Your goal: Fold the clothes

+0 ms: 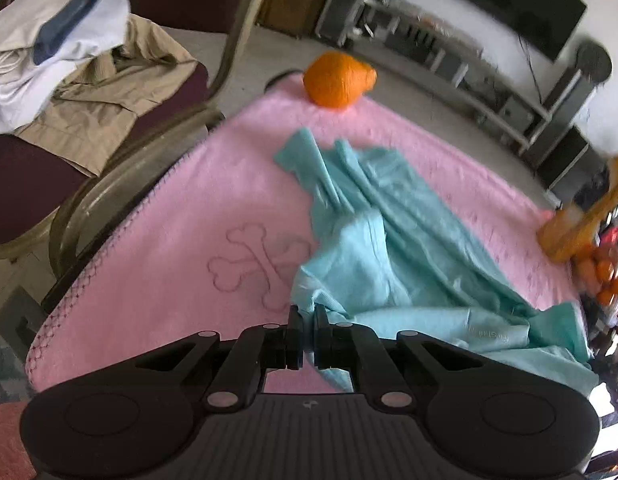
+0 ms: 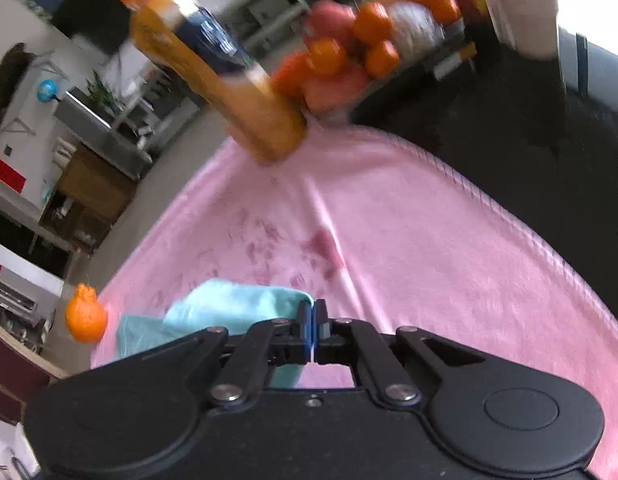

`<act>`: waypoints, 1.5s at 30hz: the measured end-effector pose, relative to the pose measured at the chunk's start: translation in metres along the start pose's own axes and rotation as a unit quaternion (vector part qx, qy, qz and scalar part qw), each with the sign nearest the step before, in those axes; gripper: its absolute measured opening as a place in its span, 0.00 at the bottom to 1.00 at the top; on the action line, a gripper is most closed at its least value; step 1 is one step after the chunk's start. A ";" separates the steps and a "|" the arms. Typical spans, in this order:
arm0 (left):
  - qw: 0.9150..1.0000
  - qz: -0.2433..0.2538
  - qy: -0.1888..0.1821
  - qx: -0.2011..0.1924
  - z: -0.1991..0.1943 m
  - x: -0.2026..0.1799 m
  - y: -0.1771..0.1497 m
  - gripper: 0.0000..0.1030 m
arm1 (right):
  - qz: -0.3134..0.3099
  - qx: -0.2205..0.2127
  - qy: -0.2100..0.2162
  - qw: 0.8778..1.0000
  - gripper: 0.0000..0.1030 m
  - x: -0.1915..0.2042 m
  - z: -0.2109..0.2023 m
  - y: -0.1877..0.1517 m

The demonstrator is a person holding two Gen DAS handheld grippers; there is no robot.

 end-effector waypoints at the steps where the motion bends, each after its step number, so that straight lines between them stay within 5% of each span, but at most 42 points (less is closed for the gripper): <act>1: 1.000 0.005 0.005 0.003 0.002 -0.002 -0.001 0.02 | 0.003 0.015 0.001 1.000 0.05 -0.002 0.004 -0.002; 3: 1.000 0.007 0.012 0.005 0.005 -0.002 -0.003 0.02 | 0.011 0.039 0.003 0.999 0.07 -0.007 0.011 -0.006; 7: 1.000 -0.001 0.018 0.012 0.008 0.002 -0.004 0.03 | 0.036 0.063 0.008 0.997 0.47 -0.021 0.013 -0.014; 12: 0.999 -0.005 0.023 0.022 0.012 0.003 -0.005 0.03 | 0.066 0.091 0.038 0.993 0.48 -0.044 0.007 -0.029; 15: 0.999 -0.003 0.028 0.026 0.014 0.001 -0.007 0.03 | 0.084 0.123 0.078 0.986 0.46 -0.056 0.011 -0.044; 23: 0.999 0.003 0.030 0.028 0.018 -0.005 -0.007 0.02 | 0.088 0.094 0.110 0.986 0.44 -0.056 0.027 -0.060; 30: 0.999 -0.006 0.028 0.035 0.020 -0.001 -0.007 0.03 | 0.171 0.140 0.202 0.954 0.43 -0.066 0.044 -0.092; 35: 0.999 -0.020 0.020 0.038 0.024 0.003 -0.006 0.03 | 0.131 0.108 0.188 0.967 0.37 -0.050 0.038 -0.089; 38: 0.998 -0.036 0.006 0.047 0.028 0.008 -0.004 0.02 | 0.108 0.080 0.174 0.975 0.17 -0.041 0.030 -0.086; 39: 0.998 -0.042 0.000 0.050 0.029 0.010 -0.003 0.02 | 0.100 0.071 0.170 0.978 0.03 -0.038 0.028 -0.084; 45: 0.989 -0.070 -0.107 0.068 0.006 0.001 0.020 0.02 | 0.054 0.016 0.143 0.988 0.02 -0.020 0.012 -0.076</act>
Point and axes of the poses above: each gripper's, at about its wrist camera, not at the fingertips, and z roughly the way its jaws point, x to its left, y to its top, the point moved 2 cm from there along z, roughly the way its jaws point, and after that the axes turned 11 degrees about x, right-handed, at the moved point
